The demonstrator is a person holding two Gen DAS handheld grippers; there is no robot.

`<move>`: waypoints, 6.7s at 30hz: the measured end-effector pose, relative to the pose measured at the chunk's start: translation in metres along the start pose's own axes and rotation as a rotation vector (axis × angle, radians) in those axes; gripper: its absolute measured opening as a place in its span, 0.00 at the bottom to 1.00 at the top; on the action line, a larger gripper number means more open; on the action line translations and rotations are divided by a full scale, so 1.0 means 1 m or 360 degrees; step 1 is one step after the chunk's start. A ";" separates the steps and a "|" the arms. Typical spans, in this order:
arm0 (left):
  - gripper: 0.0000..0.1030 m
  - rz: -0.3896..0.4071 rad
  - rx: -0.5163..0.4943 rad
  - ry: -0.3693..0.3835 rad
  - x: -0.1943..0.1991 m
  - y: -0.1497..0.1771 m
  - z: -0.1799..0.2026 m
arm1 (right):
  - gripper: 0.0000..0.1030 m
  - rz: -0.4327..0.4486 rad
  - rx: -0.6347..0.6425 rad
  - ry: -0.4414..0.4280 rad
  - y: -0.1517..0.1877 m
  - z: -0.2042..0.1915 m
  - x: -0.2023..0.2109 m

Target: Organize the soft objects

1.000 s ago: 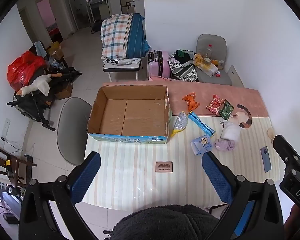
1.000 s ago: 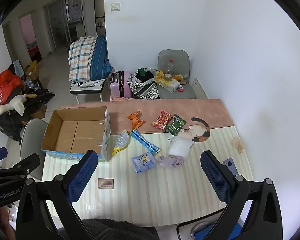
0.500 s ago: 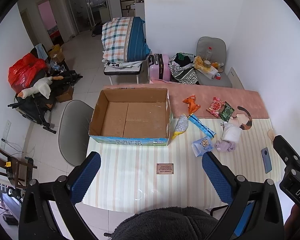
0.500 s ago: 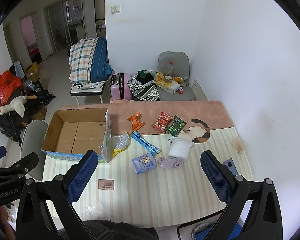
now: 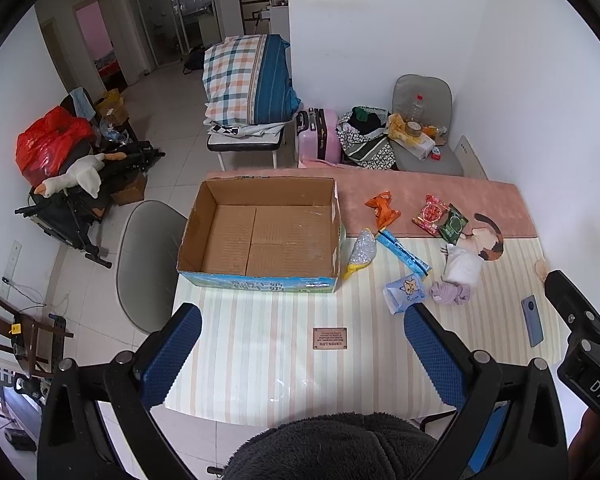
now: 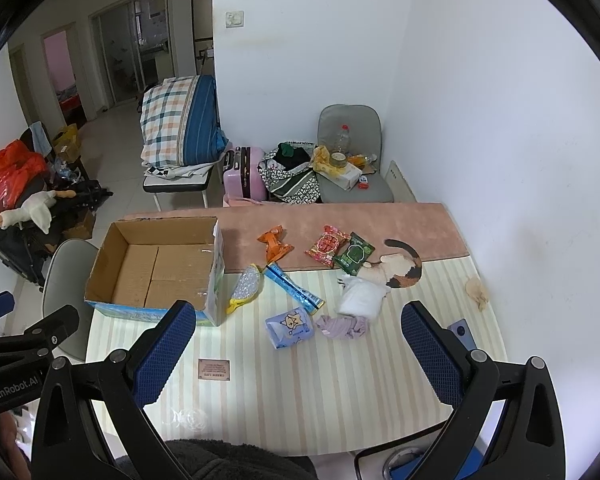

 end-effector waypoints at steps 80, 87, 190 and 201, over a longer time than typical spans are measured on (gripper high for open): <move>1.00 -0.0495 -0.1240 -0.0013 -0.313 -0.005 0.233 | 1.00 -0.1095 -0.0592 -0.0027 0.084 0.222 -0.459; 1.00 -0.0834 -0.1532 0.0116 -0.380 0.055 0.280 | 1.00 -0.1239 -0.0596 -0.0113 0.105 0.233 -0.501; 0.96 -0.0979 0.0057 0.0231 -0.448 -0.085 -0.056 | 1.00 -0.1171 0.0046 -0.0371 0.114 -0.341 -0.564; 0.96 -0.0701 0.0029 0.0131 -0.373 -0.067 -0.061 | 1.00 -0.0989 0.0016 -0.0342 0.117 -0.319 -0.451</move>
Point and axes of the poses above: each gripper's, at about its wrist camera, not at the fingertips, and x roughly against the way its jaws point, z to its right, y to its underside, the point moved 6 cm from there along -x, roughly the way its jaws point, and after that the axes turned 4 degrees about -y, right-handed, at the moved point
